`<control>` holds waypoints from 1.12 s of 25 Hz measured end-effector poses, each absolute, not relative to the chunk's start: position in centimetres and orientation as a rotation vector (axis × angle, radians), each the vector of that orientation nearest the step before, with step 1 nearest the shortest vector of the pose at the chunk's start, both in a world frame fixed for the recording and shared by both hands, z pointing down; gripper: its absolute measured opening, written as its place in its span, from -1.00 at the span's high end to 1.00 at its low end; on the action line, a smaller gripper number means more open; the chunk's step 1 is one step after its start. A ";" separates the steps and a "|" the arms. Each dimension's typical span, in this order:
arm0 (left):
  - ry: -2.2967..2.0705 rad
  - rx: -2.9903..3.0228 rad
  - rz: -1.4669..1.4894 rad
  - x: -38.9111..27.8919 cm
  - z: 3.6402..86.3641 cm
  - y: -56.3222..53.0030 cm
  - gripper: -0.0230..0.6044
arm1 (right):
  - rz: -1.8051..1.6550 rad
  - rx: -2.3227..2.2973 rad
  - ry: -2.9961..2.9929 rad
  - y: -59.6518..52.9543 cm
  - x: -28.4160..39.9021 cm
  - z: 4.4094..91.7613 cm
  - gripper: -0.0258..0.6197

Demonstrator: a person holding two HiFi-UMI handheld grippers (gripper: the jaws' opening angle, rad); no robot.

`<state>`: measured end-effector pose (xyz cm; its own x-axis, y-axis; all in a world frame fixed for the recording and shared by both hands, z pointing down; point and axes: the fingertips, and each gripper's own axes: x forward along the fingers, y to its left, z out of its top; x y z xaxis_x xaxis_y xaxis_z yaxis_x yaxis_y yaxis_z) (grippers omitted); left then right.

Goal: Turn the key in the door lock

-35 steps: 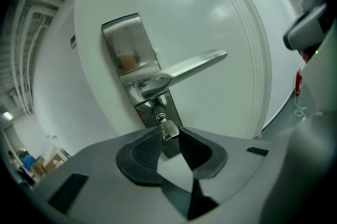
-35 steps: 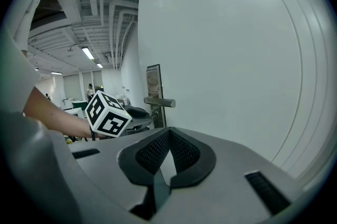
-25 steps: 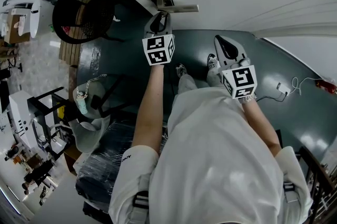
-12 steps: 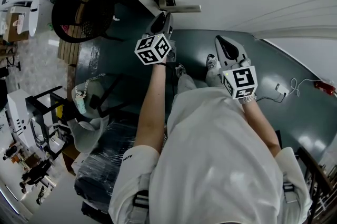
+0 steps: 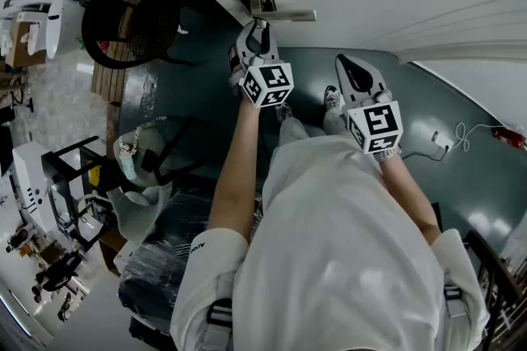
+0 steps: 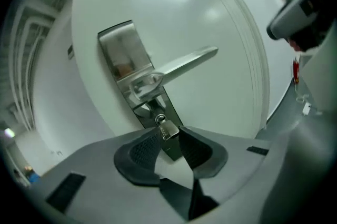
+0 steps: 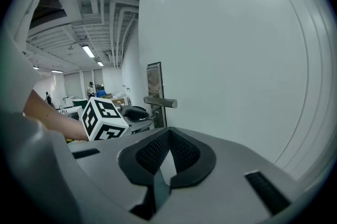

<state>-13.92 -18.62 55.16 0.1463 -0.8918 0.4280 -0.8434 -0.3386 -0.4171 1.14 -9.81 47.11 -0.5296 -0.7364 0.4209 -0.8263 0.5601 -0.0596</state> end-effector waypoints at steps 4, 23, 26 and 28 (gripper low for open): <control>1.611 -2.130 -1.113 -13.8 55.2 -18.6 0.59 | 0.365 1.282 -2.448 -10.0 1.0 47.0 0.94; 1.531 -2.219 -1.057 -13.6 55.1 -18.6 0.74 | 0.378 1.408 -2.426 -8.7 0.4 46.8 0.94; 1.634 -2.323 -0.961 -13.8 55.0 -18.7 0.73 | 0.386 1.422 -2.419 -8.4 0.1 46.9 0.94; 1.683 -2.366 -0.913 -13.8 54.8 -18.7 0.73 | 0.388 1.431 -2.417 -8.4 0.0 46.8 0.94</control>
